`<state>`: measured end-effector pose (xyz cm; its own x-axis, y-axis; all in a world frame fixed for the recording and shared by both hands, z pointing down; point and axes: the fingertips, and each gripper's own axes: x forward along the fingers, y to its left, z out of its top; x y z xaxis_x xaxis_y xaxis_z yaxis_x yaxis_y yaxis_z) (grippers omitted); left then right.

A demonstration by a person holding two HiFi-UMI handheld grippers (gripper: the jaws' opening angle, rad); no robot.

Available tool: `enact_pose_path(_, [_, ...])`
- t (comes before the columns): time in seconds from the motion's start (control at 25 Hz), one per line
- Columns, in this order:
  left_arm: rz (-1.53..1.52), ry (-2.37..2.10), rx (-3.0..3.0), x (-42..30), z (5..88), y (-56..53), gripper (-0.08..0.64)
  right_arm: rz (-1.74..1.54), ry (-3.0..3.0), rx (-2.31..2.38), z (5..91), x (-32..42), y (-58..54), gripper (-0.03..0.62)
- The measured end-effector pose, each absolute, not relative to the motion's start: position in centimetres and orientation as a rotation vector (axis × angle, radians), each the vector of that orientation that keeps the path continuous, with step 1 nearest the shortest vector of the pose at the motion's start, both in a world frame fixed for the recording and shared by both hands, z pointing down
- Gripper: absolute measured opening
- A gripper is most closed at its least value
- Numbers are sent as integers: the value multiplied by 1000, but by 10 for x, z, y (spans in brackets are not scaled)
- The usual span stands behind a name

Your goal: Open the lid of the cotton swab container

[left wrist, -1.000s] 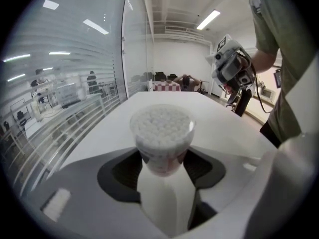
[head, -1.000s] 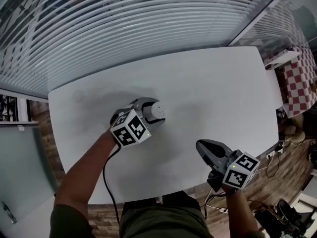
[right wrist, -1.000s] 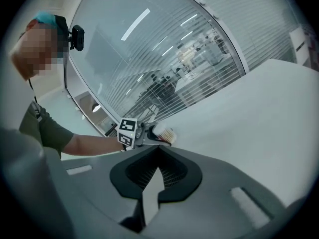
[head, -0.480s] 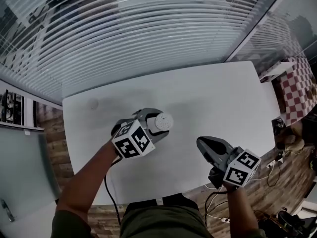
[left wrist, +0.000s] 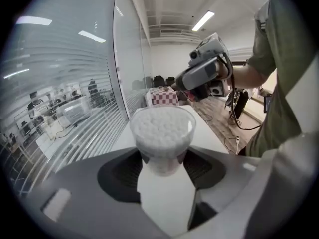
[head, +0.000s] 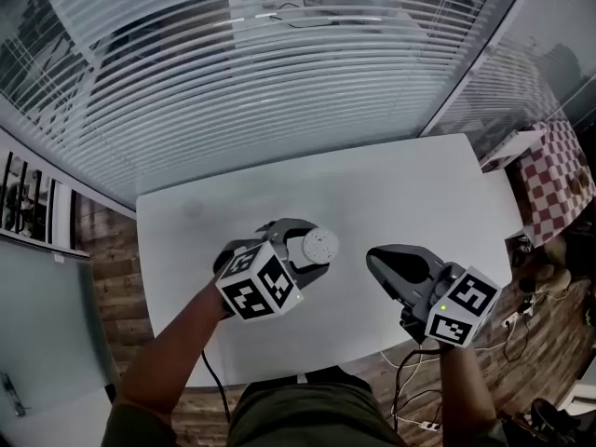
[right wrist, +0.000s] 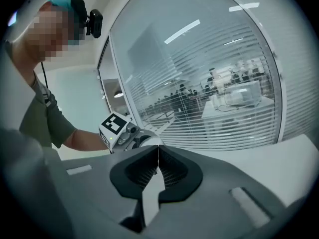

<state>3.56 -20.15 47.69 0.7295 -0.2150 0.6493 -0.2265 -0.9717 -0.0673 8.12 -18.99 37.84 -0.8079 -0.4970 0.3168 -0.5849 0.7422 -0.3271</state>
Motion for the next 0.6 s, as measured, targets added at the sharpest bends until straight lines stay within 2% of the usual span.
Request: enact_pose_path(0.6, [1102,-389,2894,22,450,-173,264,310,-2661,604,334,28,-170,53])
